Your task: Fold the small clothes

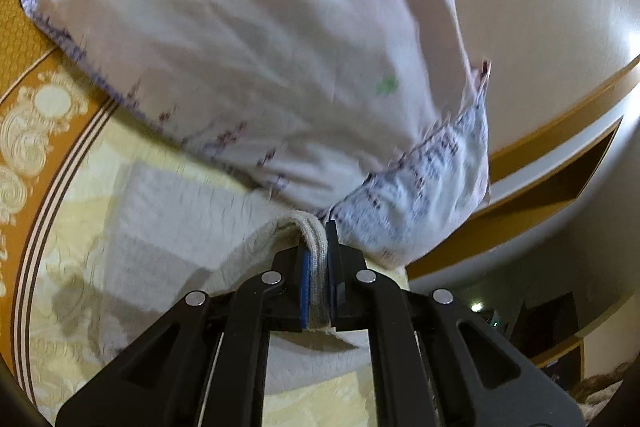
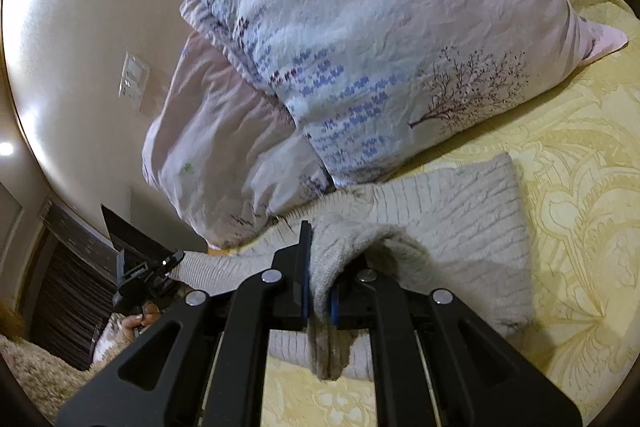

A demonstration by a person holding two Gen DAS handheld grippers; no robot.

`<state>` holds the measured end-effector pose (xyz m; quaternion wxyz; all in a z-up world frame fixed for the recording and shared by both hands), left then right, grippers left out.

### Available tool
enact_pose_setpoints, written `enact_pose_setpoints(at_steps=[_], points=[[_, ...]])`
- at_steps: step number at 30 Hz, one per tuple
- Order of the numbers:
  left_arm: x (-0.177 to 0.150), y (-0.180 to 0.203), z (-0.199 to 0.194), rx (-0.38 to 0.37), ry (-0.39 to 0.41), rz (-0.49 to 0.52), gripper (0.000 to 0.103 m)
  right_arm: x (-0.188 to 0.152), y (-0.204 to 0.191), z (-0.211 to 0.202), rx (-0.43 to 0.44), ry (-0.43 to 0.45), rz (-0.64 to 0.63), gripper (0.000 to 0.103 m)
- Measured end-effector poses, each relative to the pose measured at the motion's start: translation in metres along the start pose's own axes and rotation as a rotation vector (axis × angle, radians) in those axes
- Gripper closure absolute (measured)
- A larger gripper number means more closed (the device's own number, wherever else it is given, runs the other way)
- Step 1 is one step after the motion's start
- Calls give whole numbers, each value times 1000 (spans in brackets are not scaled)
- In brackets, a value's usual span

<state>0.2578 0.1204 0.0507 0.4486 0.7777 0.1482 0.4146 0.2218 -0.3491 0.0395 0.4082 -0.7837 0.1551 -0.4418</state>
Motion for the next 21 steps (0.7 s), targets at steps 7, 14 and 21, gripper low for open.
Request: enact_pose_setpoints(at_steps=[7, 14, 21], points=[[6, -12, 39, 43, 4, -16, 97, 10, 17, 26, -25, 11, 43, 96], [-9, -48, 74, 130, -34, -91, 97, 3, 54, 62, -131, -29, 97, 94], [-20, -74, 89, 197, -68, -163, 95, 9, 88, 79, -265, -16, 151, 53]])
Point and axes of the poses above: each gripper's, at about its wrist camera, not at the fingertips, and z roughly the way its jaws point, y to its right, x to its top, the point moved 8 cm from there along z, roughly the way its jaws point, and after that the axes turned 15 degrees about y, right-handed, at the moved point
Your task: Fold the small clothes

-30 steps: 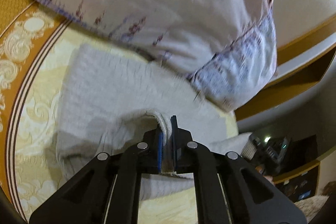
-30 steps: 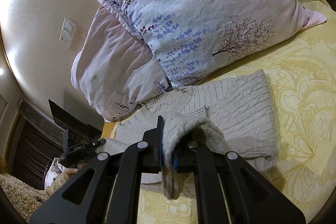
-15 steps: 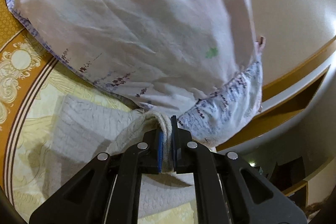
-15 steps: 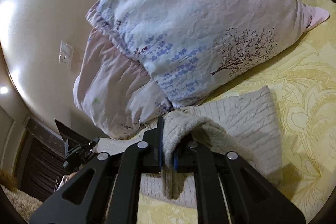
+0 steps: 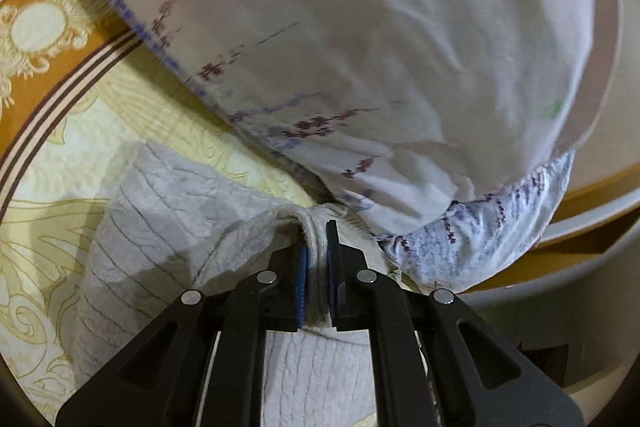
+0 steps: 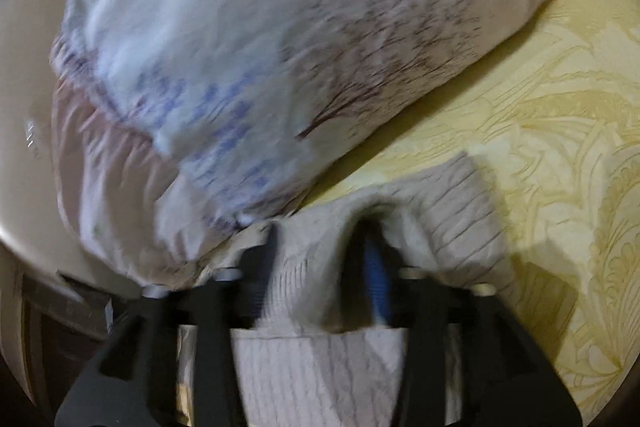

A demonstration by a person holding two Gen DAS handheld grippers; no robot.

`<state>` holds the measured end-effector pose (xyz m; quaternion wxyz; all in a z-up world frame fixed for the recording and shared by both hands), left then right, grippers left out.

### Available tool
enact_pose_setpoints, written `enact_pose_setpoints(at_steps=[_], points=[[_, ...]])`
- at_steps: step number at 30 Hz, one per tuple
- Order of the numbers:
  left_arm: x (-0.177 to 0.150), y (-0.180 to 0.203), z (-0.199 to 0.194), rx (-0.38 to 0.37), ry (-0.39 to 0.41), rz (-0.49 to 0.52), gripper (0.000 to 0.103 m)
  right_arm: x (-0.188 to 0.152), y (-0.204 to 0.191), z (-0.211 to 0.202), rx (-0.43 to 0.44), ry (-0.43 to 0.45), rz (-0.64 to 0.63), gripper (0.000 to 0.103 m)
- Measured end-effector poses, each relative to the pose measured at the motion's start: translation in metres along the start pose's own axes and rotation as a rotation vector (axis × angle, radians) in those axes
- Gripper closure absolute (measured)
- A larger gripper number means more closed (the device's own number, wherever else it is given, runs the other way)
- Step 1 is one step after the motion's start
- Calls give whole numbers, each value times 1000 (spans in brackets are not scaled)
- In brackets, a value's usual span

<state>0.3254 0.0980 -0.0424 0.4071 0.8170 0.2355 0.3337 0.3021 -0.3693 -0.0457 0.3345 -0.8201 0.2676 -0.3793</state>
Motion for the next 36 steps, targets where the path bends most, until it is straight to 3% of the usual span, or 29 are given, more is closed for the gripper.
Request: enact_pose_setpoints(at_steps=[1, 2, 4, 7, 10, 12, 16, 22, 25, 27, 31, 36], points=[[0, -2, 2, 9, -6, -12, 85, 3, 0, 1, -4, 5, 5, 52], [1, -4, 3, 24, -7, -21, 62, 5, -1, 1, -5, 12, 8, 50], [5, -4, -1, 29, 17, -25, 37, 11, -4, -3, -1, 32, -5, 49], [12, 0, -13, 29, 49, -8, 28, 14, -5, -16, -13, 54, -47, 49], [13, -1, -29, 56, 68, 47, 29, 11, 0, -33, -48, 63, -111, 50], [8, -2, -39, 95, 65, 123, 30, 5, 4, -45, -79, 53, -178, 57], [-12, -6, -57, 179, 29, 303, 37, -18, 18, -63, -130, -6, -281, 64], [-44, -25, -62, 271, -40, 432, 44, -46, 29, -68, -161, -82, -337, 69], [-51, -29, -64, 281, -36, 453, 51, -53, 28, -71, -168, -95, -371, 79], [-54, -32, -65, 268, -42, 440, 66, -57, 25, -70, -162, -109, -384, 90], [-61, -37, -64, 239, -68, 401, 95, -58, 16, -75, -150, -94, -403, 93], [-61, -26, -76, 163, -59, 368, 96, -48, -1, -93, -119, -36, -375, 94]])
Point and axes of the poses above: each gripper's, at about its wrist camera, not at the fingertips, and z roughly the way its jaws point, y to its right, x to its top, the point moved 8 cm from there along z, roughly the way its jaws point, and after that the axes turned 15 degrees about y, right-handed, at the moved point
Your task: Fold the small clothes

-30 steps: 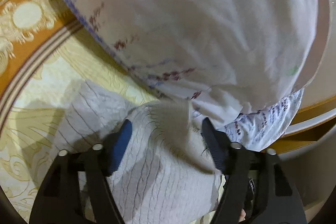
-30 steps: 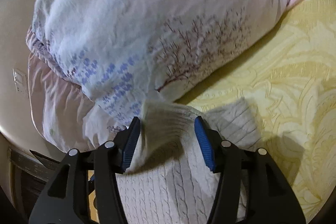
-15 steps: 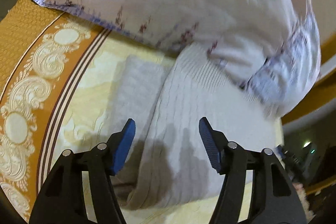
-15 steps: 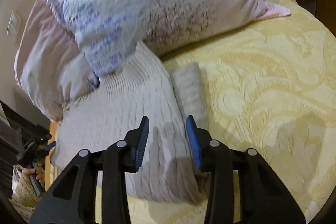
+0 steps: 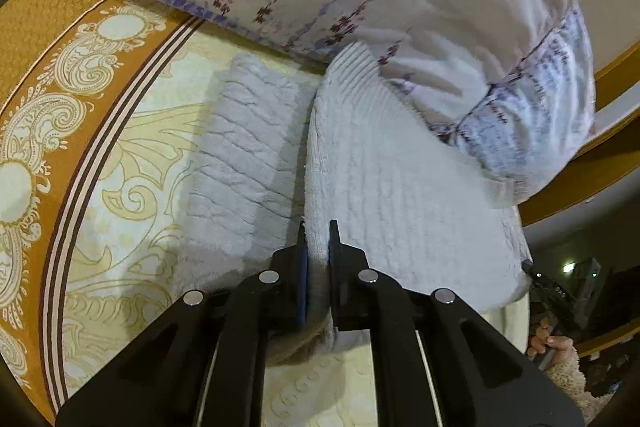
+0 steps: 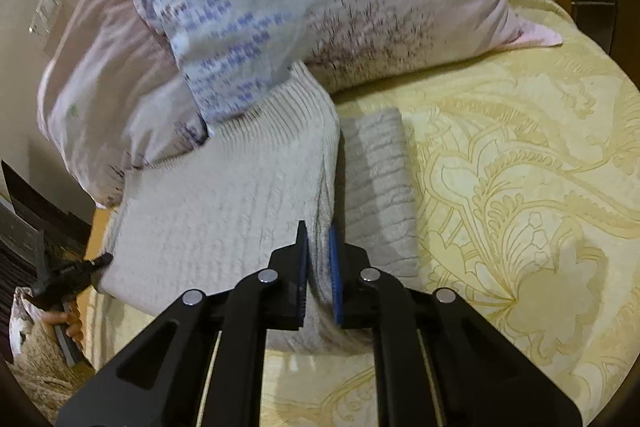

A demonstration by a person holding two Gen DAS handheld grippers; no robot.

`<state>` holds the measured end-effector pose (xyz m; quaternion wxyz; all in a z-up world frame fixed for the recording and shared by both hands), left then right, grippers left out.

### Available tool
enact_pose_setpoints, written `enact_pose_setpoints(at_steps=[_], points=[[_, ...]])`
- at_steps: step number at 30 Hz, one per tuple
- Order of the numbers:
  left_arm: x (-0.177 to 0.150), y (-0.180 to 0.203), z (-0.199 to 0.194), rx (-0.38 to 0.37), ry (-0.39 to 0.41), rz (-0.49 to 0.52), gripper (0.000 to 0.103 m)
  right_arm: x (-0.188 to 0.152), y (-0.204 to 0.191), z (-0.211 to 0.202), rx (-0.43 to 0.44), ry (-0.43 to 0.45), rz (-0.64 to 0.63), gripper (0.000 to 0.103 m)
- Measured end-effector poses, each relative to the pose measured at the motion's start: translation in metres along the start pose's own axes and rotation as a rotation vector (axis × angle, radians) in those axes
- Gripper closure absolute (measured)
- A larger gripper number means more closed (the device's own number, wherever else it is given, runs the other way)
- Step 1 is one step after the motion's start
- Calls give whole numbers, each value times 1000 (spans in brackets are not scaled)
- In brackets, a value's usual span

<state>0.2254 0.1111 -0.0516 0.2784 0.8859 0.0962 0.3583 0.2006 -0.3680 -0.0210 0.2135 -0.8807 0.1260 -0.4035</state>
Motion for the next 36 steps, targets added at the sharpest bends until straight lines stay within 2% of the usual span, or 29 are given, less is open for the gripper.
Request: enact_pose_setpoints(at_steps=[5, 8, 16, 19, 22, 25, 27, 28, 30, 31, 32, 36], points=[[4, -2, -26, -56, 21, -25, 96, 3, -4, -23, 9, 29, 22, 94], [-1, -2, -35, -71, 9, -20, 96, -3, -4, -29, 1, 24, 34, 94], [-23, -25, -20, 4, -57, -22, 96, -45, 28, -15, -150, -84, 56, 94], [-25, -27, -17, 11, -53, -14, 96, -56, 32, -8, -182, -110, 53, 94], [-25, -26, -16, 10, -51, -16, 95, -57, 28, -6, -205, -114, 19, 91], [-23, -26, -20, 4, -53, -33, 94, -51, 26, -11, -209, -94, 24, 84], [-17, -24, -25, 15, -34, -30, 86, -35, 22, -18, -227, -23, 5, 72], [-12, -21, -28, 14, -16, -25, 80, -27, 18, -20, -229, 10, -11, 69], [-2, -14, -33, 15, 25, -4, 62, -14, 5, -17, -188, 50, -34, 68], [5, -6, -35, 10, 54, 20, 48, -11, -2, -12, -166, 50, -44, 68], [10, 2, -35, -3, 75, 42, 42, -9, -14, -4, -136, 41, -65, 68], [13, 38, -14, -69, 59, 114, 36, -8, -49, 27, -47, 5, -123, 68]])
Point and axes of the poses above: each gripper's, at about its wrist camera, not at the fingertips, and z roughly the way its jaws point, y to its right, x to its top, the point moved 8 cm from there along z, roughly the way its jaws point, and after that the axes turned 15 degrees about y, right-handed, at the moved point
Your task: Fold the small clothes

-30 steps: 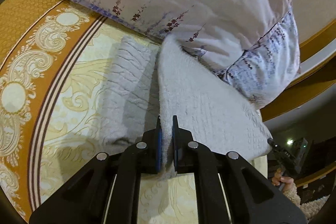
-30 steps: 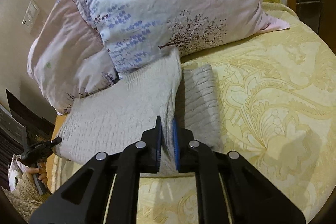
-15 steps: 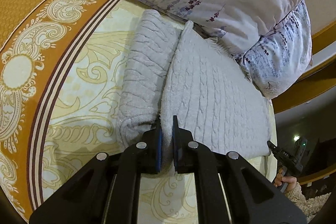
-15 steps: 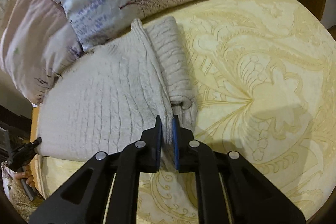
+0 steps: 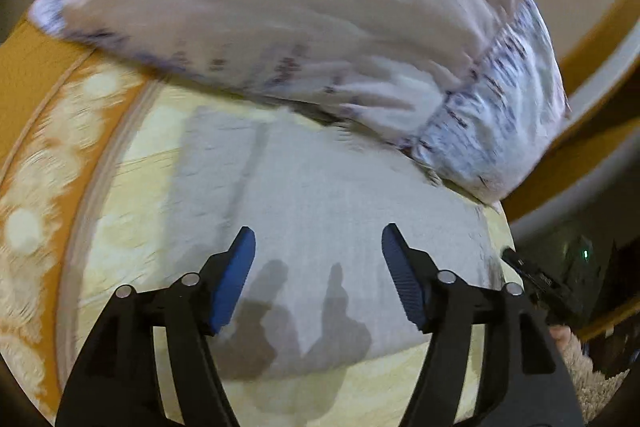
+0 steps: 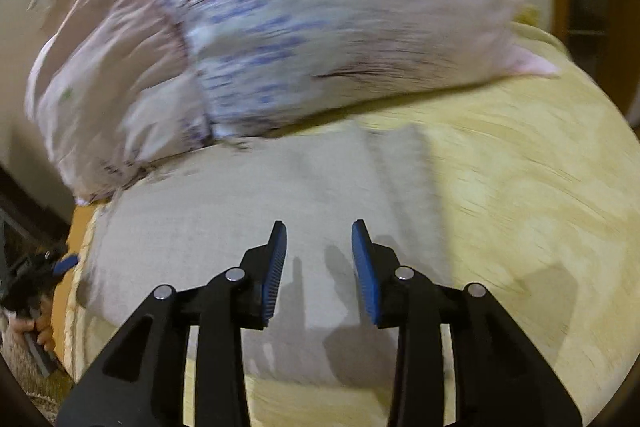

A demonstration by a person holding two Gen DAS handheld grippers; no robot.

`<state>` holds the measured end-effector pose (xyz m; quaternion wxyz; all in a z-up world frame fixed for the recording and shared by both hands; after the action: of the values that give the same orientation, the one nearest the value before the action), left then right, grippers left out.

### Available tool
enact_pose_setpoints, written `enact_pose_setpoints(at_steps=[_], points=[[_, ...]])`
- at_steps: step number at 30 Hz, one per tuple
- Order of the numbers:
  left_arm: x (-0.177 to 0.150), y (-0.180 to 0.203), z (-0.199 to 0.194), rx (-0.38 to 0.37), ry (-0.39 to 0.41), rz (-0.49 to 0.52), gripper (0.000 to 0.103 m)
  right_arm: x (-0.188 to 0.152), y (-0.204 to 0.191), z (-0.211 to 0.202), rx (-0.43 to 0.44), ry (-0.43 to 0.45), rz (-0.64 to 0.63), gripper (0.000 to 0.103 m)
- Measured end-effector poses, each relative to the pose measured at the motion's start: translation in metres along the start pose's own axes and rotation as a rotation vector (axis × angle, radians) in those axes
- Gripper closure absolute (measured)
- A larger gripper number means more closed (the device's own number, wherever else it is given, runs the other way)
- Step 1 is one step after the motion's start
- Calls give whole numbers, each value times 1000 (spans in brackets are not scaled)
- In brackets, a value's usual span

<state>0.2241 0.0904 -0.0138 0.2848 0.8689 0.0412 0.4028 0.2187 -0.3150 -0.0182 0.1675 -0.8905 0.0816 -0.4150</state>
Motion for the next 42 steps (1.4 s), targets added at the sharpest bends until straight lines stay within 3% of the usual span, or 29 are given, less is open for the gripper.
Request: enact_pose_setpoints(at_steps=[3, 6, 8, 11, 12, 15, 17, 21, 25, 27, 29, 34, 42], points=[[-5, 15, 30, -4, -50, 36, 36, -3, -15, 22, 14, -32, -24, 68], [-11, 11, 48, 28, -89, 25, 36, -14, -4, 42, -41, -98, -1, 70], [-16, 2, 57, 53, -113, -4, 36, -21, 12, 46, -55, -107, 58, 76], [-14, -4, 57, 34, -96, -52, 36, -22, 28, 41, -31, -83, 172, 89], [-14, -6, 57, 24, -88, -71, 36, -22, 33, 40, -14, -74, 238, 91], [-13, -10, 56, 4, -68, -110, 35, -30, 58, 38, 73, -25, 605, 98], [-13, -11, 53, -8, -66, -143, 35, -34, 68, 36, 86, -11, 713, 103], [-6, -18, 42, -15, -59, -223, 35, -30, 77, 22, 8, 14, 654, 103], [14, -35, 14, 10, 26, -240, 30, -26, 86, 5, -76, 42, 610, 98], [21, -49, 6, 49, 46, -238, 26, -15, 78, 0, -99, 64, 513, 68], [23, -66, 3, 77, 33, -262, 25, -4, 62, -2, -117, 87, 402, 44], [13, -85, 12, 66, -36, -297, 25, -5, 18, 12, -53, 38, 238, 42], [8, -80, 27, 31, -64, -240, 25, -24, -7, 26, -10, -65, 220, 42]])
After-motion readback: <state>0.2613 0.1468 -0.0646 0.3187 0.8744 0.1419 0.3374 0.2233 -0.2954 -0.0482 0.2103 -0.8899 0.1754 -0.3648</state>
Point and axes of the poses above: each gripper's, at about its wrist camera, not at the fingertips, and z roughly the way its jaws point, y to its right, x to its top, the point moved 8 cm from there along z, roughly the way its jaws point, and after that the axes turned 15 degrees about y, right-handed, at the moved point
